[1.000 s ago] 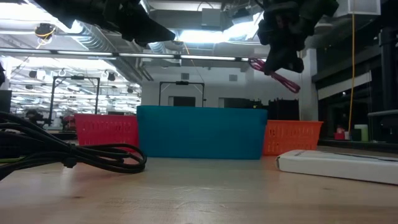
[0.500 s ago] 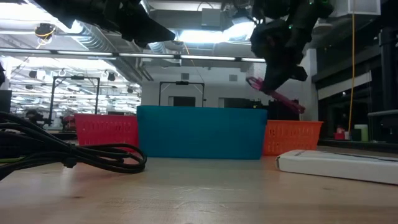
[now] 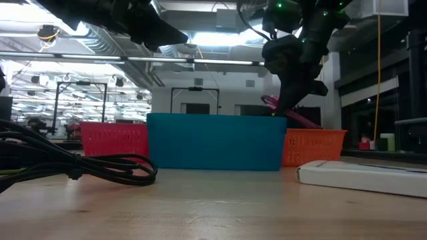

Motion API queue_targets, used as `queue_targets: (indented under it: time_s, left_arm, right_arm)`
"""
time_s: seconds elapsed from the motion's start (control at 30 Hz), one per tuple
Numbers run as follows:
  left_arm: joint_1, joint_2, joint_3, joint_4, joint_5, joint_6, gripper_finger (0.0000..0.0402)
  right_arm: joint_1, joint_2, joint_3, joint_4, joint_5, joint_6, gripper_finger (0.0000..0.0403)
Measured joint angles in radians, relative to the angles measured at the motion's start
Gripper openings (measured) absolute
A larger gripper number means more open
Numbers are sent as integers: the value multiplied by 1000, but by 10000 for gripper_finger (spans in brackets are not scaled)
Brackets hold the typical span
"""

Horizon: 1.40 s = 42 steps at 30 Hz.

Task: Pick and place items into bin
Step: Put the pink USB cable into the orange bin, then put the right card reader box into the red bin

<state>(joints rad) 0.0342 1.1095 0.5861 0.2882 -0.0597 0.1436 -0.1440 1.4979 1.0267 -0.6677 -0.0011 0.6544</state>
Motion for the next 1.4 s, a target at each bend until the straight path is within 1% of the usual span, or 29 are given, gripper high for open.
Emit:
queue_targets:
  time_s: [0.17, 0.53, 1.07, 1.23, 1.4]
  left_arm:
    - [0, 0, 0, 0, 0, 0, 6]
    - [0, 0, 0, 0, 0, 0, 6]
    - [0, 0, 0, 0, 0, 0, 6]
    - [0, 0, 0, 0, 0, -1, 6]
    - [0, 0, 0, 0, 0, -3, 6]
  right_arm:
    - [0, 0, -1, -29, 0, -20, 0]
    - [-1, 0, -54, 10, 0, -30, 2]
    - [-1, 0, -54, 13, 0, -50, 70]
    - [-1, -1, -51, 9, 0, -109, 76]
    - [4, -3, -2, -13, 0, -162, 70]
